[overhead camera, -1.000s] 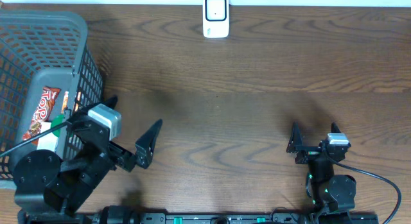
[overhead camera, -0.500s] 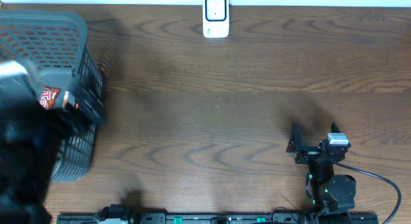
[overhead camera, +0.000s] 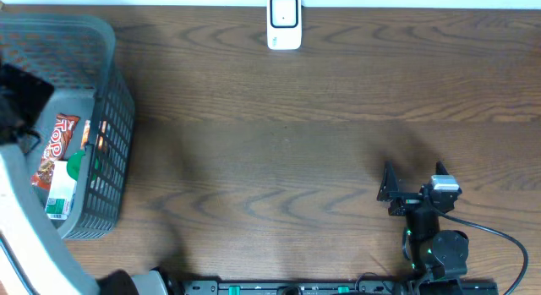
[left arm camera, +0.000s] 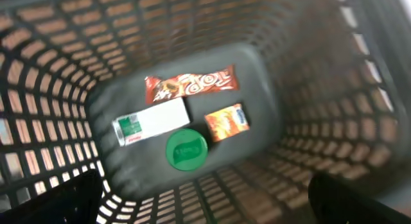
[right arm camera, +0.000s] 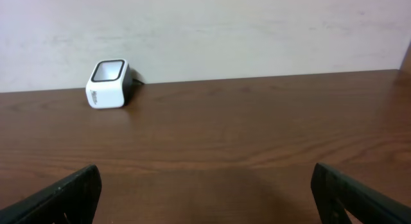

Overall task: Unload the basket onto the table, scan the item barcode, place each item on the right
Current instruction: 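Reach into the basket and grasp the green-capped bottle with the left gripper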

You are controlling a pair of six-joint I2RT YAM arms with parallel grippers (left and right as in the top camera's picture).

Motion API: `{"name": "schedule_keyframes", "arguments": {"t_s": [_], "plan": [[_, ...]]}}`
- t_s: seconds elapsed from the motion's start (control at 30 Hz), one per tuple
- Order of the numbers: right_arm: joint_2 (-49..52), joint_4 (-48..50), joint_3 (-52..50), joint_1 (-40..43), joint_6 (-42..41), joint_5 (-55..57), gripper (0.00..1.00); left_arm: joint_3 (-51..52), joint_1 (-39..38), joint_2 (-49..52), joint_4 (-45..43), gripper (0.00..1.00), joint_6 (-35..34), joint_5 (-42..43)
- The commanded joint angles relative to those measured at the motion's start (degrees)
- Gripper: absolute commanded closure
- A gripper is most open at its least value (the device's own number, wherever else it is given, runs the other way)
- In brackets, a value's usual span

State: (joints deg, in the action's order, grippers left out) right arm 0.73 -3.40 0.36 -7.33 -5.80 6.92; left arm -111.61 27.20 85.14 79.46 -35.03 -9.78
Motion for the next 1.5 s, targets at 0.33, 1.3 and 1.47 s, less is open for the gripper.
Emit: {"name": "schedule_keyframes", "arguments": {"t_s": [0.33, 1.3, 1.47], "plan": [[-0.20, -0.22, -0.04, -0.48, 0.31, 0.09, 0.01, 3.19, 2.47, 14.12, 4.48, 0.00, -1.27, 7.21], [-0.20, -0.22, -0.04, -0.48, 0.31, 0.09, 0.01, 34.99, 2.69, 14.05, -20.15, 0.00, -1.31, 1.62], [-0.20, -0.22, -0.04, -0.48, 0.31, 0.09, 0.01, 38.18, 2.69, 14.05, -23.80, 0.00, -1.73, 1.64]]}}
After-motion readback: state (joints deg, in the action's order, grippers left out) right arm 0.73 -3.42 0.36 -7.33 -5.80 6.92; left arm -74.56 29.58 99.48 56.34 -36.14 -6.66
